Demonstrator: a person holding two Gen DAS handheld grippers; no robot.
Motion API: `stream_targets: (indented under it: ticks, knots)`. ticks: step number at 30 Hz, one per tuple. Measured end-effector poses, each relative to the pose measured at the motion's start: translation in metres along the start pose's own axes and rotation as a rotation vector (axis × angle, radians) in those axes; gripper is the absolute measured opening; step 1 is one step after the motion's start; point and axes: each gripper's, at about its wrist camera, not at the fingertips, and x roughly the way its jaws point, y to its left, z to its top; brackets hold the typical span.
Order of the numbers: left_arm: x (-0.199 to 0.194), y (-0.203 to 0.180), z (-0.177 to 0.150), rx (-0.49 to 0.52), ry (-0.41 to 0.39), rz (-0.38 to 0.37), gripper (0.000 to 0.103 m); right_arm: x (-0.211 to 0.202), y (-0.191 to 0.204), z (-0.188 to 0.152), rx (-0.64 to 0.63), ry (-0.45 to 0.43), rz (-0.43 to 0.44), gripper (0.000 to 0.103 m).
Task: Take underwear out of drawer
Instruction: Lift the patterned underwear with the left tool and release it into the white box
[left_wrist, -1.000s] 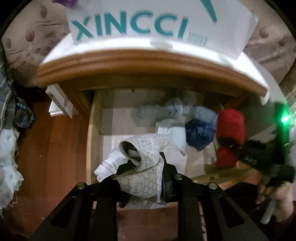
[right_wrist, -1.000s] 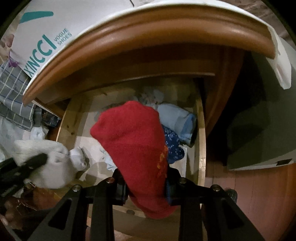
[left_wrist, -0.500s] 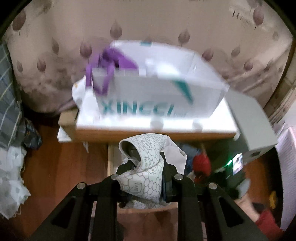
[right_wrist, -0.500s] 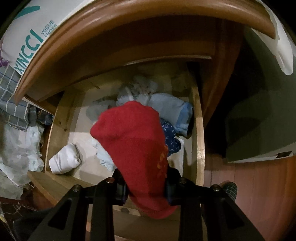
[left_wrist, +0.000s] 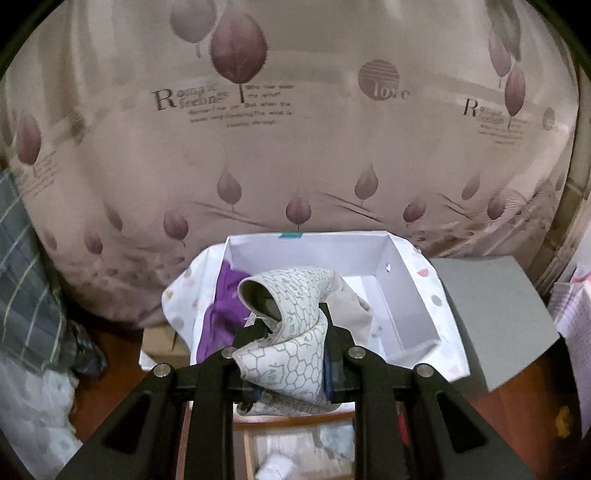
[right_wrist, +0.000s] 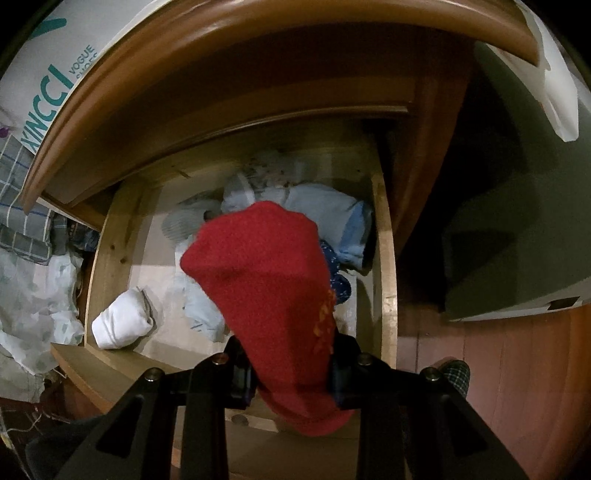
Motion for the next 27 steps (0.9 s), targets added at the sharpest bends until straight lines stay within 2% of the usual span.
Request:
stream_targets:
  ticks: [4, 7, 16, 23, 27]
  knots:
    - [0.035, -0.003, 0.011, -0.003, 0.040, 0.010, 0.020, 0.001, 0.000, 0.000, -0.001, 0.003, 0.001, 0.029]
    - [0.061, -0.003, 0.012, -0.016, 0.069, -0.010, 0.020, 0.000, -0.001, 0.000, -0.003, 0.001, 0.000, 0.029]
    - [0.129, 0.001, -0.002, -0.024, 0.153, 0.059, 0.020, 0.002, -0.001, 0.002, -0.015, 0.003, -0.016, 0.029]
    - [0.153, -0.008, -0.015, 0.000, 0.202, 0.084, 0.023, 0.002, 0.001, 0.001, -0.027, -0.001, -0.021, 0.029]
    - [0.155, -0.016, -0.019, 0.033, 0.195, 0.111, 0.029, 0.001, 0.000, 0.001, -0.027, -0.003, -0.020, 0.029]
